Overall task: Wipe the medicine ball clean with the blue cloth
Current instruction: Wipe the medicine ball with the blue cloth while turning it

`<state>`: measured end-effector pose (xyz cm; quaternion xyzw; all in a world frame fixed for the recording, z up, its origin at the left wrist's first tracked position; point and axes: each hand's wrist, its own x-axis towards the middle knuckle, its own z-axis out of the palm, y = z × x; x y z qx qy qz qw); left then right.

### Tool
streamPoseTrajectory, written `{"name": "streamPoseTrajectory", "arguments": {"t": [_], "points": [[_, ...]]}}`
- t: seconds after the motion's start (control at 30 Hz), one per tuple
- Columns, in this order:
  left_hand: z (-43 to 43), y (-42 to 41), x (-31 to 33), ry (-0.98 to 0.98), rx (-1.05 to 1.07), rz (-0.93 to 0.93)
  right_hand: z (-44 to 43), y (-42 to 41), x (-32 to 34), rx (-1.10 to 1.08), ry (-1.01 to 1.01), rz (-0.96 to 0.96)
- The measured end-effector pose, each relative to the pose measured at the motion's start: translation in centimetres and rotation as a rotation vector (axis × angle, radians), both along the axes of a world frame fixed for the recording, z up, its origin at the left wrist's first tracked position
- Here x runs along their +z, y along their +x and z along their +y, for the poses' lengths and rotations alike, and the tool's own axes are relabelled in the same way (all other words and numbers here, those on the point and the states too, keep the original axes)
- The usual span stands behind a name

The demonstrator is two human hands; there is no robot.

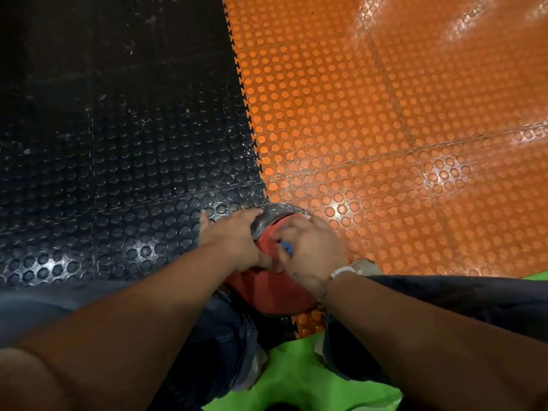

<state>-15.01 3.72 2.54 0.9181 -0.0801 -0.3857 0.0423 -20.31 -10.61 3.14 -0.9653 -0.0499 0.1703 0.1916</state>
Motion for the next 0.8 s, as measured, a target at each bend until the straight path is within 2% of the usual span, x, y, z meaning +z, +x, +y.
{"name": "streamPoseTrajectory", "arguments": {"t": [0.07, 0.13, 0.17, 0.2, 0.3, 0.33, 0.37, 0.5, 0.53, 0.57, 0.63, 0.73, 0.8], "points": [[0.1, 0.0, 0.1, 0.003, 0.008, 0.016, -1.6, 1.2, -0.6, -0.168, 0.070, 0.085], [0.1, -0.2, 0.1, 0.001, 0.014, 0.022, -3.5, 2.5, -1.0, -0.492, 0.234, 0.213], [0.0, -0.2, 0.2, -0.002, 0.018, 0.020, -3.6, 2.7, -1.0, -0.534, 0.259, 0.242], [-0.2, -0.2, 0.2, -0.004, 0.018, 0.016, -3.2, 2.8, -1.1, -0.466, 0.206, 0.225], [-0.5, -0.4, 0.0, -0.008, -0.001, -0.033, 0.5, 1.8, -0.7, -0.025, 0.034, 0.029], [-0.6, -0.5, 0.0, -0.007, -0.009, -0.049, 1.1, 1.6, -0.5, 0.046, 0.011, 0.003], [-0.6, -0.6, 0.0, -0.003, -0.015, -0.054, 1.0, 1.9, -0.7, 0.054, -0.001, 0.016], [-0.5, -1.2, 0.2, 0.022, -0.044, -0.039, -2.6, 3.9, -1.9, -0.452, 0.255, 0.238], [-0.4, -1.3, 0.2, 0.026, -0.046, -0.045, -2.8, 4.0, -2.0, -0.480, 0.229, 0.230], [-0.4, -1.3, 0.3, 0.030, -0.046, -0.049, -2.6, 3.9, -2.1, -0.427, 0.160, 0.202], [-0.3, -1.2, 0.5, 0.045, -0.036, -0.046, -0.9, 3.3, -1.7, -0.187, 0.055, 0.103], [0.1, -1.1, 0.9, 0.073, -0.022, -0.031, 0.7, 2.9, -0.4, 0.170, 0.039, 0.086], [0.3, -1.2, 1.1, 0.075, -0.008, -0.019, -0.3, 3.8, -0.5, 0.109, 0.141, 0.203]]}}
